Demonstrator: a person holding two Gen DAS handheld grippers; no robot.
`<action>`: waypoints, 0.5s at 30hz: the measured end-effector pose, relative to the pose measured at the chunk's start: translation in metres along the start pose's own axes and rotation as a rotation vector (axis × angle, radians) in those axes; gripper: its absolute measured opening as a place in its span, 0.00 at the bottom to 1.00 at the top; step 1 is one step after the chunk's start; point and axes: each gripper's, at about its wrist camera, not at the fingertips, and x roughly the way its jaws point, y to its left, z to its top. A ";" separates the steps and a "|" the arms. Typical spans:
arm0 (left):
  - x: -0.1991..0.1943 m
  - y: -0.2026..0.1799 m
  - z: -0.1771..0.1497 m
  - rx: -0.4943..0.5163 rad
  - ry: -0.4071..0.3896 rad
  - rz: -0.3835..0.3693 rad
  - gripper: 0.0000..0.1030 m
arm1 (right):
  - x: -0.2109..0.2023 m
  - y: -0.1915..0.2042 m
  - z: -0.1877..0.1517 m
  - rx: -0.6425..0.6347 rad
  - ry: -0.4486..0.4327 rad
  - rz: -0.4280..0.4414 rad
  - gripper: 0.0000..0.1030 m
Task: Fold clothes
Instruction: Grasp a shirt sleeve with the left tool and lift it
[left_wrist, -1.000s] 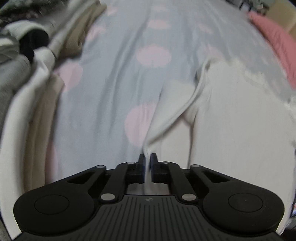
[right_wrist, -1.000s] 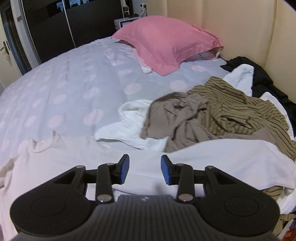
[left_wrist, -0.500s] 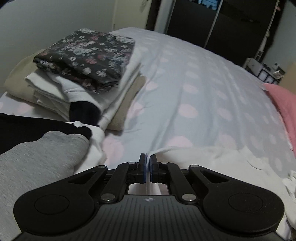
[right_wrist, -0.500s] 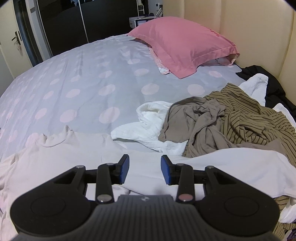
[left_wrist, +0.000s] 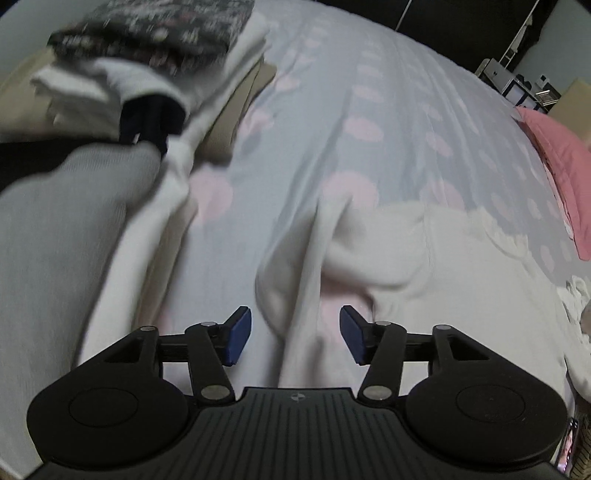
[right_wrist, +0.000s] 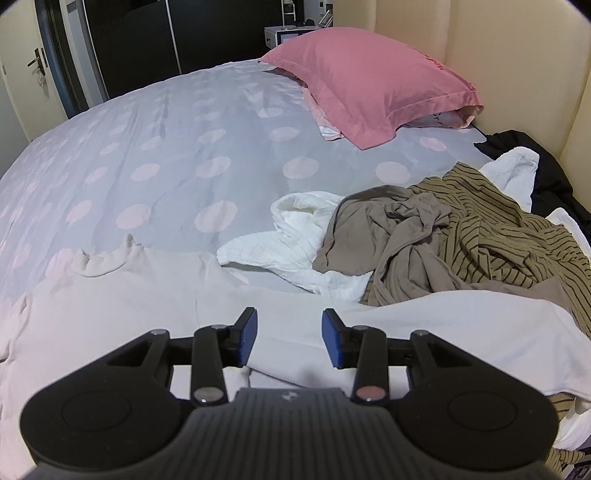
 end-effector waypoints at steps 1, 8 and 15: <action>0.001 0.001 -0.006 -0.006 0.015 -0.003 0.52 | -0.001 -0.001 0.000 0.001 -0.001 0.003 0.41; 0.019 -0.002 -0.049 -0.038 0.170 -0.010 0.52 | -0.006 -0.002 -0.001 0.006 -0.013 0.018 0.45; 0.022 -0.013 -0.069 -0.010 0.191 -0.031 0.01 | -0.009 -0.005 -0.002 0.017 -0.018 0.026 0.45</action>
